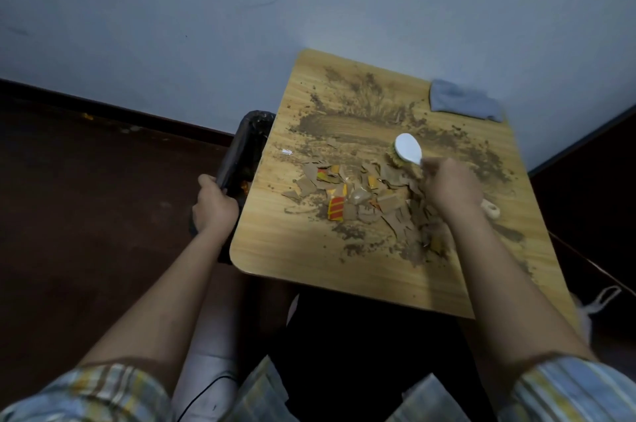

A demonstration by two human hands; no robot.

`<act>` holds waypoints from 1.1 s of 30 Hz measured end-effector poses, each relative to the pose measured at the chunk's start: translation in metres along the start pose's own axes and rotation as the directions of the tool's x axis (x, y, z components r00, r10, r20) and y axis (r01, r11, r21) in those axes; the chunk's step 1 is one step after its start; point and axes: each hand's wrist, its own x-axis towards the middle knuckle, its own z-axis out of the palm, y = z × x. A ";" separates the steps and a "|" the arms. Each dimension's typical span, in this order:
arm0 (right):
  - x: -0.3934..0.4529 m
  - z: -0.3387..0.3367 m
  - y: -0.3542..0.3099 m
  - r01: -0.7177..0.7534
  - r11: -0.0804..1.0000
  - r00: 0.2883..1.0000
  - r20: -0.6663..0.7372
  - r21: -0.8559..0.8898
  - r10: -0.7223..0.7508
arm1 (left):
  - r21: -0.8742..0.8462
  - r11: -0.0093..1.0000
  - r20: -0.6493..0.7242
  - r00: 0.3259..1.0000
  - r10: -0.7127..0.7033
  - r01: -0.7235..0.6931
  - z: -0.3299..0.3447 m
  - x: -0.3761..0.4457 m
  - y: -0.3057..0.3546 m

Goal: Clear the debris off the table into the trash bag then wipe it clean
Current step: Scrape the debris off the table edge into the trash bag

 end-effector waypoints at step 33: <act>-0.017 0.020 -0.103 0.475 0.875 0.875 -0.049 -0.096 -0.481 | 0.062 0.996 -0.064 0.996 0.065 -0.061 -0.037 -0.008 -0.021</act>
